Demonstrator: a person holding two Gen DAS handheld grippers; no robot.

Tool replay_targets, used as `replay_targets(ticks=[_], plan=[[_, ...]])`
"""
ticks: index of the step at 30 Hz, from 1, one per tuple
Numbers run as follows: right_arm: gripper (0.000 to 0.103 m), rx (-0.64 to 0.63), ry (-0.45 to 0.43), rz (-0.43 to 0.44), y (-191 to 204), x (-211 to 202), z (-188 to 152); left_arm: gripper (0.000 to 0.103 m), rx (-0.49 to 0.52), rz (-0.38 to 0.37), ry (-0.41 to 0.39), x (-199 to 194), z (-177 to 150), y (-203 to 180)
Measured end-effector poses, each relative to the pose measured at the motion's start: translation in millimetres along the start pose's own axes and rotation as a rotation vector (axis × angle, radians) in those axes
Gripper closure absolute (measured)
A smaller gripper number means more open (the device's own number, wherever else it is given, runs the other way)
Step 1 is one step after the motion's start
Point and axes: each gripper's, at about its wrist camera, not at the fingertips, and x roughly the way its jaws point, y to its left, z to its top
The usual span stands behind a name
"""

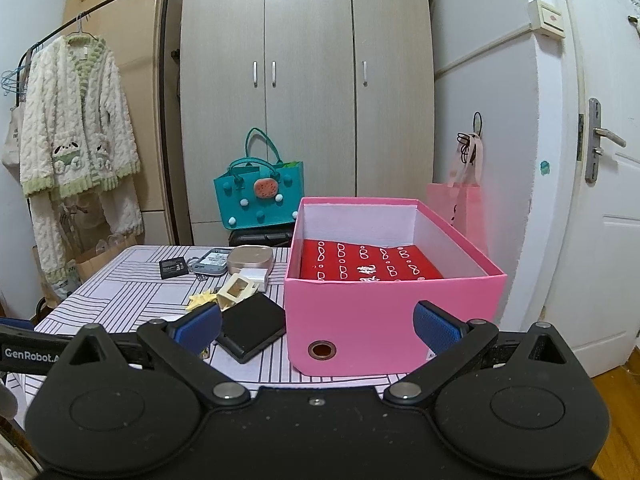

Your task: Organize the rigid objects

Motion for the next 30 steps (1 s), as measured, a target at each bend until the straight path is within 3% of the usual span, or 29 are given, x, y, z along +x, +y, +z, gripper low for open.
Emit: replay_targets(ticks=[9,15,19,22,25,30], plan=[[0.0,-0.001,0.02,-0.007,-3,11,0,0.0,-0.005,0.001,0.036,13,3,-1],[0.0,-0.055,-0.004,-0.005,-4,13,10,0.0,-0.022,-0.039,0.031,8,12,4],[0.0,-0.048,-0.034,0.114,-18,14,20,0.0,0.013,-0.081,0.062,10,24,8],[0.0,-0.058,-0.011,0.18,-32,19,28,0.0,0.051,-0.054,0.053,15,32,9],[0.0,-0.097,-0.001,0.164,-44,24,41,0.0,0.104,-0.021,0.05,26,39,10],[0.006,-0.119,0.03,0.104,-75,43,65,0.0,0.145,-0.046,0.097,52,42,9]])
